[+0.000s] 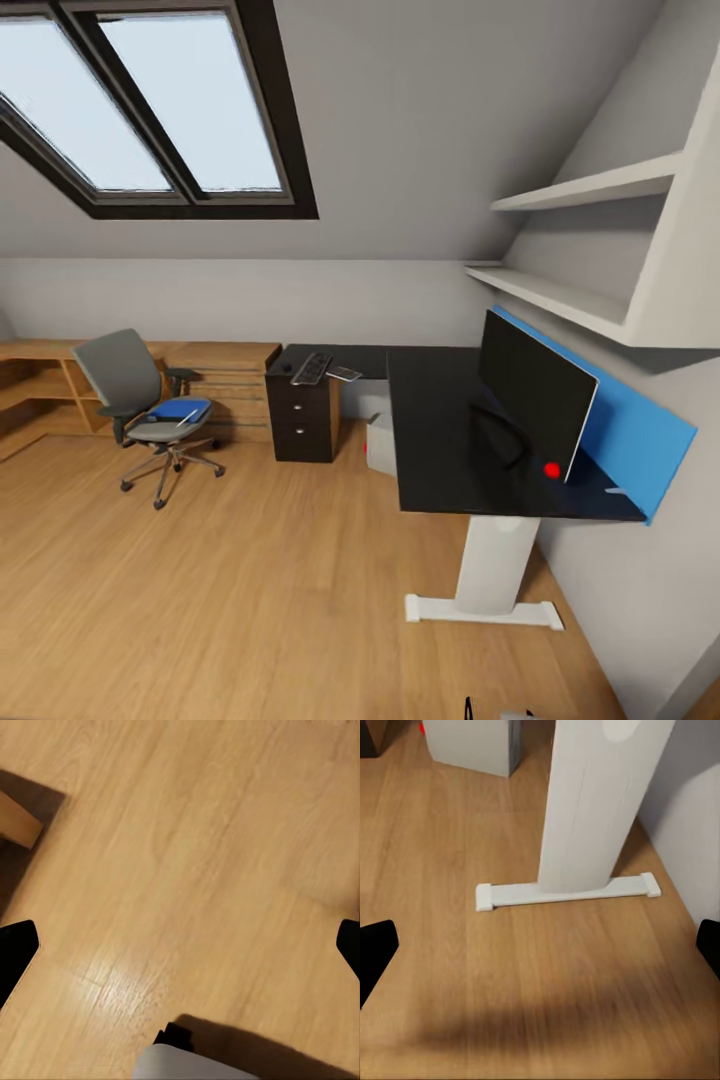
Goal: In the bedroom, organize the workspace by keeping the computer under the desk, ensuring the monitor is on the desk, placing the keyboard on the desk next to the monitor, placing the mouse on the desk next to the keyboard, moving the folder from the swivel chair onto the desk next to the mouse, stacking the notebook on top of the folder with the pen on top of the notebook, and positioning the swivel chair next to the desk.
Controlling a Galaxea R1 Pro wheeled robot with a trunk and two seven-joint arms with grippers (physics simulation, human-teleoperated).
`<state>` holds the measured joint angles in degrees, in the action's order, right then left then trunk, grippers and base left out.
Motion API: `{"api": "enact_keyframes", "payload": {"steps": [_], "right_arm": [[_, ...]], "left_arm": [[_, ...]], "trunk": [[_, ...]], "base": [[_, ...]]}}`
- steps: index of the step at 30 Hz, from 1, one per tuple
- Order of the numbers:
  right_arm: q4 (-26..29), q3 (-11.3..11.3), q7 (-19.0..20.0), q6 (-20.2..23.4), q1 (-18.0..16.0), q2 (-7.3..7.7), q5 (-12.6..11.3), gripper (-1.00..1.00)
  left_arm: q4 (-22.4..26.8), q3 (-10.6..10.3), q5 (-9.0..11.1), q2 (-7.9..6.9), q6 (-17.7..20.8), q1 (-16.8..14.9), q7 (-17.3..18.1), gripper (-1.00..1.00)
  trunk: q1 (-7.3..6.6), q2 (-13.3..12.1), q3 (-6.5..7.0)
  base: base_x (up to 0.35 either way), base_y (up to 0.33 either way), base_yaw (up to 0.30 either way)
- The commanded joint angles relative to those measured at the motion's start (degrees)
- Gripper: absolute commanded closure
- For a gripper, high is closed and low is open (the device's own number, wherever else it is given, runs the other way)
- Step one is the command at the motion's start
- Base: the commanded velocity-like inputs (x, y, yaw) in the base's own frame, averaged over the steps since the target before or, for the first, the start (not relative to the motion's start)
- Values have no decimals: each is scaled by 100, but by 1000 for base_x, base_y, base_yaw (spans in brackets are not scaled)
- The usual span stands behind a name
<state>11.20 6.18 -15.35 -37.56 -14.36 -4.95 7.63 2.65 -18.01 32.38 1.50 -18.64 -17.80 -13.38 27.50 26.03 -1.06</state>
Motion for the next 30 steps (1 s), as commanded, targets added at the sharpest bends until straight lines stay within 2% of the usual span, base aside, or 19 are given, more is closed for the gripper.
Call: {"api": "enact_keyframes", "payload": {"steps": [1, 8, 14, 30], "right_arm": [[-4, 44, -22, -16, -5, -5, 63, -100], [-4, 44, -21, -22, -5, -5, 72, -100], [-4, 44, -21, -23, -5, -3, 72, -100], [-47, 40, -21, -22, -5, 3, 81, -100]], "left_arm": [[-2, -50, 32, 2, -10, -4, -26, -100], [-27, -52, 32, 40, -1, -4, -24, -100], [-52, -53, 32, 60, 20, -4, -24, -100], [-62, -44, 40, 57, 27, -4, -24, -100]], "trunk": [[5, 10, -11], [5, 10, -12], [5, 10, -12], [5, 10, -12]], "base": [[169, 316, 3], [184, 311, 5], [243, 259, 158], [320, 96, 10]]}}
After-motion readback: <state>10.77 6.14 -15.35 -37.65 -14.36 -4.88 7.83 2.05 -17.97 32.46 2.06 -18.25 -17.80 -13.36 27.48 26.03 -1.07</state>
